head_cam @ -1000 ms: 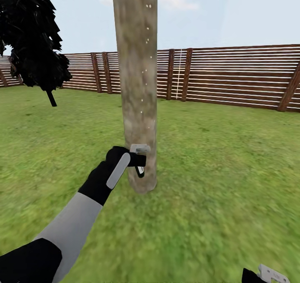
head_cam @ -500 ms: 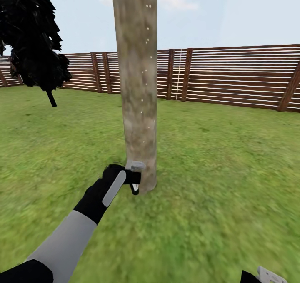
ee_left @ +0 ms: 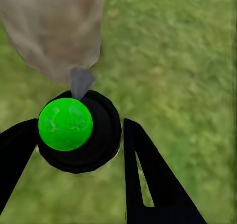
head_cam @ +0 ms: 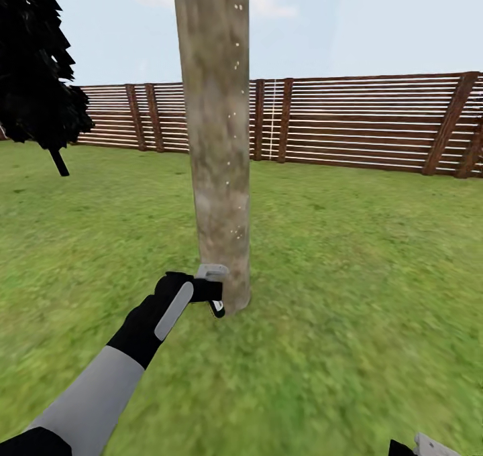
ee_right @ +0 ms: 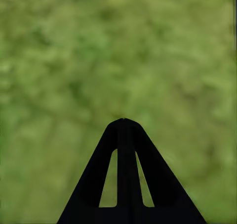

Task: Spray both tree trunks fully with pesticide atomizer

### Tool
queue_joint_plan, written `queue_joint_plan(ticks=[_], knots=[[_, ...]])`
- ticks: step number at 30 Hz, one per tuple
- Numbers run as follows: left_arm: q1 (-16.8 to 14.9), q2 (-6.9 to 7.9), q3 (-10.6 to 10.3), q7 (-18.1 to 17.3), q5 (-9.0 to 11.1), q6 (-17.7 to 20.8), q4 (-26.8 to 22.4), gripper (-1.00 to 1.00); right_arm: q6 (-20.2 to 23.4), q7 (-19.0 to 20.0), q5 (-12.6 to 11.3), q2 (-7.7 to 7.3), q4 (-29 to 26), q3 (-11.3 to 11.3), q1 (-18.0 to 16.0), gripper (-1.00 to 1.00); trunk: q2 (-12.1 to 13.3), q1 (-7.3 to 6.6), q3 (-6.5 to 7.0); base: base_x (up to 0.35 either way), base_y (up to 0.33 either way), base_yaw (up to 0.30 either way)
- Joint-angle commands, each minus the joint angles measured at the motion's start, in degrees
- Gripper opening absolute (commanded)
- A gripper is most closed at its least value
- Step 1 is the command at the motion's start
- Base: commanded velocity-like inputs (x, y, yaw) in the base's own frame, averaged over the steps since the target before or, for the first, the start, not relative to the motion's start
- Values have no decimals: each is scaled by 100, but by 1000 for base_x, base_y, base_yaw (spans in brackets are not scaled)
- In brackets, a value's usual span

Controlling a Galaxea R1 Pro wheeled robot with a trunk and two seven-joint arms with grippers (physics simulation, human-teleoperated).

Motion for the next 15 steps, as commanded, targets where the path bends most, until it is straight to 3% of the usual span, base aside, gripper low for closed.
queue_joint_plan(ticks=[1, 5, 9, 15], knots=[[-3, 23, -7, -10, 55, 2, -6, -100, 29, -30, -58, -1, -15, 7, 4, -100, -2, 2, -5, 204, 197, -251], [-3, 59, -16, -113, 55, -21, -7, -100, 29, -29, -58, -3, -15, 7, 6, -100, -2, 2, -5, 90, 242, -220], [-3, 65, -16, -132, 55, -22, -10, -100, 35, -29, -58, -8, -15, 7, 7, -100, -2, 2, -5, 11, 148, -59], [0, 97, -17, -185, 55, -22, -7, -100, 38, -23, -58, -9, -15, 7, 7, -100, -2, 2, -5, 1, 313, -226]])
